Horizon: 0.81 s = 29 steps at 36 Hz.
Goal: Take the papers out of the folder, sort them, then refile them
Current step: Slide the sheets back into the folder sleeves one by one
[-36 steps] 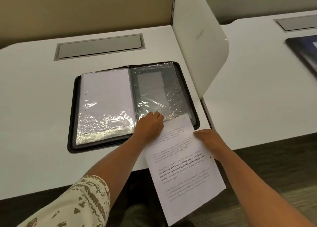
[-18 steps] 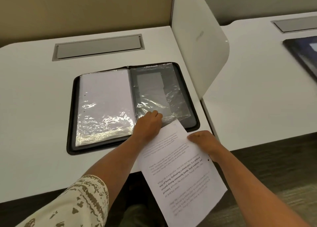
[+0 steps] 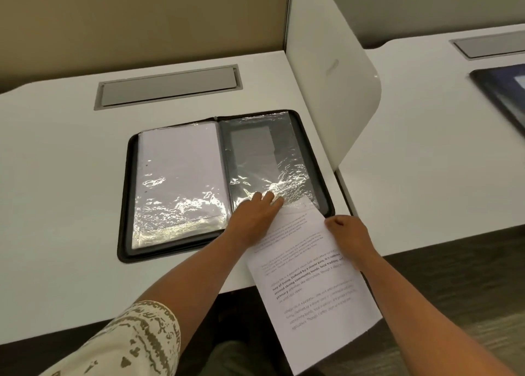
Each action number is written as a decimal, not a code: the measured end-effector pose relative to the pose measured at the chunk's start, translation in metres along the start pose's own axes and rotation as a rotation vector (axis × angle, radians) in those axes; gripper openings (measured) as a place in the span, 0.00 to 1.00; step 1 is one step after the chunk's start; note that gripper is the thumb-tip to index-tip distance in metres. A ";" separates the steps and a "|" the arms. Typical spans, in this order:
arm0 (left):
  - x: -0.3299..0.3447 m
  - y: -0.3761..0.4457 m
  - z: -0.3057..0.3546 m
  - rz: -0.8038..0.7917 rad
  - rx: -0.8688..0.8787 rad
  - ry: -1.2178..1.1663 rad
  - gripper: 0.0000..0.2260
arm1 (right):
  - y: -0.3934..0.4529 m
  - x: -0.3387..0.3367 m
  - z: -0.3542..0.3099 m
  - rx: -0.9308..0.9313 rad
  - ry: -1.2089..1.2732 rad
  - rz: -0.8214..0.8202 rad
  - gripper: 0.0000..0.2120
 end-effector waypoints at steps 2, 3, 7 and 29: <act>0.004 -0.003 -0.003 -0.043 -0.018 0.007 0.17 | -0.003 -0.001 -0.005 -0.044 -0.093 0.071 0.13; 0.006 -0.004 -0.004 -0.062 -0.022 0.021 0.15 | -0.007 -0.002 -0.010 -0.081 -0.124 0.127 0.11; 0.008 -0.004 -0.006 -0.096 -0.036 0.039 0.10 | -0.026 -0.001 -0.042 -0.456 -0.345 0.388 0.09; -0.005 -0.002 -0.016 -0.140 -0.041 -0.041 0.27 | -0.019 0.109 -0.057 -0.537 -0.766 0.011 0.26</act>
Point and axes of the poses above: each hand's wrist, its own y-axis towards the middle knuckle, its own x-axis out of the palm, z = x × y, the point moved 8 cm from there along y, towards the middle knuckle, and after that the axes turned 3 degrees about -y, right-handed, at the moved point
